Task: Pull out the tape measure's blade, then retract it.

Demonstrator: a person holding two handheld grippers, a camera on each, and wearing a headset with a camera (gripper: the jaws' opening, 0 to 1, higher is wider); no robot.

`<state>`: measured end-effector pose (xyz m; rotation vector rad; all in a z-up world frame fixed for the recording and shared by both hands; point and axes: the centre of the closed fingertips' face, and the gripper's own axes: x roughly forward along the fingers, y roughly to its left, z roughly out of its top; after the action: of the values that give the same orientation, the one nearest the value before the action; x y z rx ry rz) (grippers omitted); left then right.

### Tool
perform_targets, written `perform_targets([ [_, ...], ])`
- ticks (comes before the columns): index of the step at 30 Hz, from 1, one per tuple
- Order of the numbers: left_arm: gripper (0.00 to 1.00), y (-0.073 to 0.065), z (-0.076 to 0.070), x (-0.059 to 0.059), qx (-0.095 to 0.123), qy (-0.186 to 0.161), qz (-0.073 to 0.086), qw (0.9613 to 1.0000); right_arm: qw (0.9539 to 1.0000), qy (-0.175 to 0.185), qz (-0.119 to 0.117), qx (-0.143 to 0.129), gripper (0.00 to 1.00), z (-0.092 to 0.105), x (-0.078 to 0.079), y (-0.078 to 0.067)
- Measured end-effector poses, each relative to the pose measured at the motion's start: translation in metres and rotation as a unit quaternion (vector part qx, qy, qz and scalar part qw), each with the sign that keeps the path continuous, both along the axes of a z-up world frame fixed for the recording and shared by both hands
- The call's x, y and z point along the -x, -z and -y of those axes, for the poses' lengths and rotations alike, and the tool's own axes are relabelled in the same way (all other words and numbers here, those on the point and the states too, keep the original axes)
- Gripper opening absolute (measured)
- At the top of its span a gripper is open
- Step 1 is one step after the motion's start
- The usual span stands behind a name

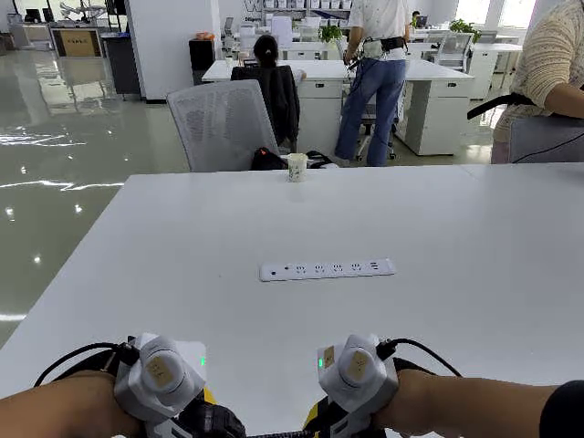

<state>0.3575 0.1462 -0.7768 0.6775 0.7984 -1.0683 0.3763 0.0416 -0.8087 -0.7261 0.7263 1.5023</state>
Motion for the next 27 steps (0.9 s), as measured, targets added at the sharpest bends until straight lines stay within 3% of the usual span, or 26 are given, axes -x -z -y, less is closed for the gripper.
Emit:
perform_targets([
  [27,0.32,0.000,0.000,0.000,0.001,-0.001,0.002,1.0000,0.9999,0.004,0.002,0.011,0.10,0.018,-0.002,0.000],
])
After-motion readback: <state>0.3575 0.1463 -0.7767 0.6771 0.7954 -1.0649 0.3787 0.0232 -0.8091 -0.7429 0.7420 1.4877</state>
